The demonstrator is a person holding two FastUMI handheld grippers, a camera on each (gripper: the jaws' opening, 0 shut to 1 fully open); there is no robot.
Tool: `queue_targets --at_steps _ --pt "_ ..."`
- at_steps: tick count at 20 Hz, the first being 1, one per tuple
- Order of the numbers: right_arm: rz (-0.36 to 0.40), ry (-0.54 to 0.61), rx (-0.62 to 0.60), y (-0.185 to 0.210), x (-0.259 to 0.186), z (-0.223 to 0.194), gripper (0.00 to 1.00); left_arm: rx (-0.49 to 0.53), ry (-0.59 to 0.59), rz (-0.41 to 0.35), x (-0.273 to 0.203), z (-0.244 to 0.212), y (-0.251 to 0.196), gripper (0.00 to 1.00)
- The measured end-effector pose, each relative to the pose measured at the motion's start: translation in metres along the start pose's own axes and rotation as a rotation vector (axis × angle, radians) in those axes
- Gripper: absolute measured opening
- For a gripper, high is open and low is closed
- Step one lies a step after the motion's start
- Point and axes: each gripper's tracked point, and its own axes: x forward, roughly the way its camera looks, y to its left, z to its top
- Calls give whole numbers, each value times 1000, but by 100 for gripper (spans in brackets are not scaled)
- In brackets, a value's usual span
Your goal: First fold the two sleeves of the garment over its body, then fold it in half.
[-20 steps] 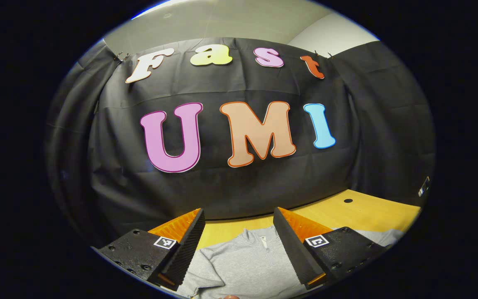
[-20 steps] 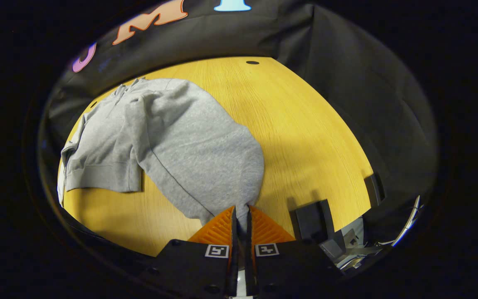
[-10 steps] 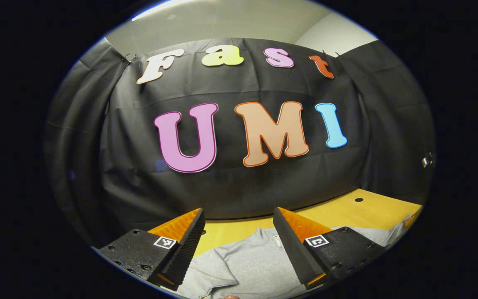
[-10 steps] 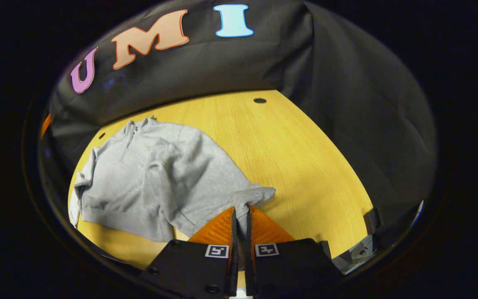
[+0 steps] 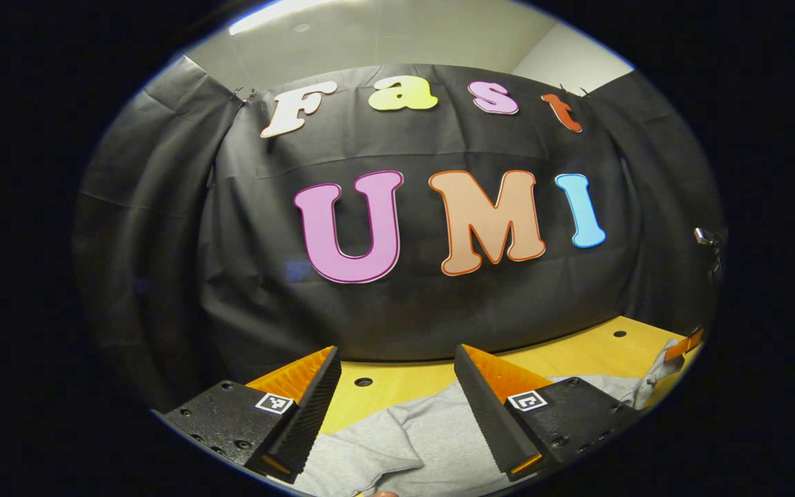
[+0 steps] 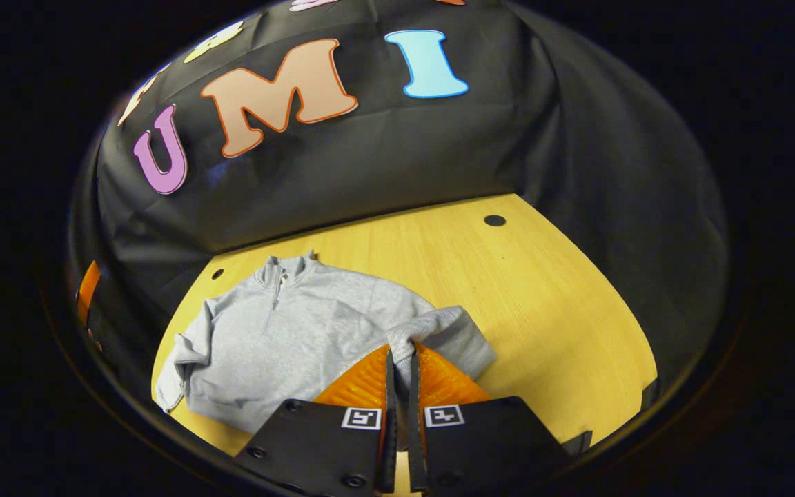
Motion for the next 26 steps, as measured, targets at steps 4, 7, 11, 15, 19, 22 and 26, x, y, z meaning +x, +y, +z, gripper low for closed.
queue_targets --at_steps 4,7,11,15,19,22,26 --pt "57 -33 9 40 19 24 9 3 8 52 -7 -4 24 96" --pt "105 -65 7 74 28 46 9 6 5 94 -15 -3 45 96" --pt "174 -81 -36 122 40 59 9 8 13 151 -25 -5 73 96" --pt "247 -77 -88 176 49 59 9 10 23 205 -36 -9 101 96" --pt "311 -71 -138 227 58 56 9 13 34 255 -49 -13 130 100" --pt "354 -49 -170 260 64 45 9 17 45 291 -57 -17 151 96" --pt "407 1 -221 304 75 21 9 15 60 344 -67 -24 180 96"
